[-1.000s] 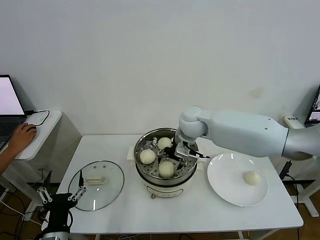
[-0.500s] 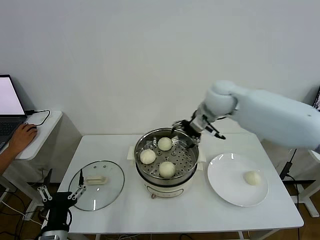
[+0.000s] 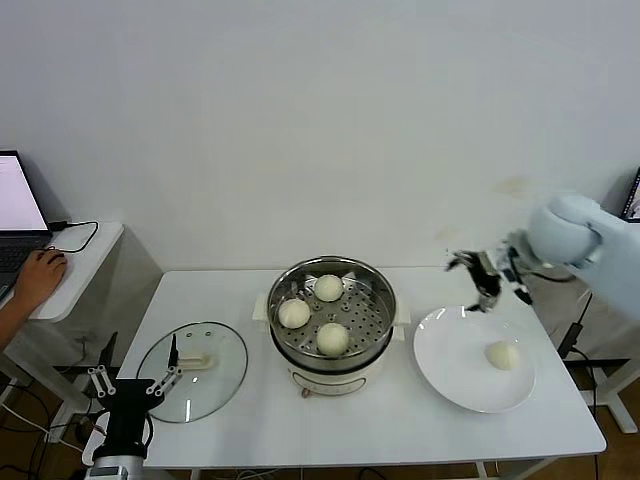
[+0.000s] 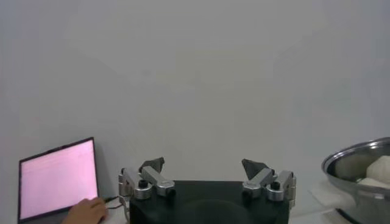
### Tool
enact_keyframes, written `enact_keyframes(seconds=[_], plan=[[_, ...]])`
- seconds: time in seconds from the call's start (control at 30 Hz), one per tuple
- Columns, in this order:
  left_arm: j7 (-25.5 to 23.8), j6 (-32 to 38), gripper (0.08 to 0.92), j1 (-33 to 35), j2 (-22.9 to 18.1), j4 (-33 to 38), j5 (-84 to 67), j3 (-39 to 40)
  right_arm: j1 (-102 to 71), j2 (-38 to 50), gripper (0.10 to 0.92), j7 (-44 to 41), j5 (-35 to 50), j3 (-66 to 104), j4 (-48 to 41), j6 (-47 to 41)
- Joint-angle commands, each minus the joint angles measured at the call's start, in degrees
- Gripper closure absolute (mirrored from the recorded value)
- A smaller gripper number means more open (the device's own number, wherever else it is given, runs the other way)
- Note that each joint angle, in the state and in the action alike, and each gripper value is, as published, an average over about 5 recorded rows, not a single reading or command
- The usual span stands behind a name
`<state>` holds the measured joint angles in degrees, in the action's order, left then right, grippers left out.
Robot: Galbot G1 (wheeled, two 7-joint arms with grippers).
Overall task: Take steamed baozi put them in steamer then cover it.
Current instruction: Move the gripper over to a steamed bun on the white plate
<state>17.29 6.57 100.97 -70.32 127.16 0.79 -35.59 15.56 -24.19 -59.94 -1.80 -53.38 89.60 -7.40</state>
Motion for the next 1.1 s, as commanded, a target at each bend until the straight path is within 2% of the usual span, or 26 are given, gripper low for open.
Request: enact_keyframes(seconds=[0.03, 0.33, 1.1], plan=[[-0.1, 0.0, 0.177, 0.1, 0.1, 0.1, 0.2, 0.4, -20.7, 5.9, 0.203, 0.2, -6.5, 12.5, -7.8, -0.1], [-0.1, -0.1, 0.177, 0.8, -0.2, 0.0, 0.3, -0.3, -28.5, 1.7, 0.203, 0.2, -9.7, 20.2, -12.7, 0.4], [-0.1, 0.1, 0.177, 0.5, -0.3, -1.2, 0.2, -1.0, -29.6, -8.3, 0.203, 2.9, -14.5, 21.0, -23.4, 3.1]])
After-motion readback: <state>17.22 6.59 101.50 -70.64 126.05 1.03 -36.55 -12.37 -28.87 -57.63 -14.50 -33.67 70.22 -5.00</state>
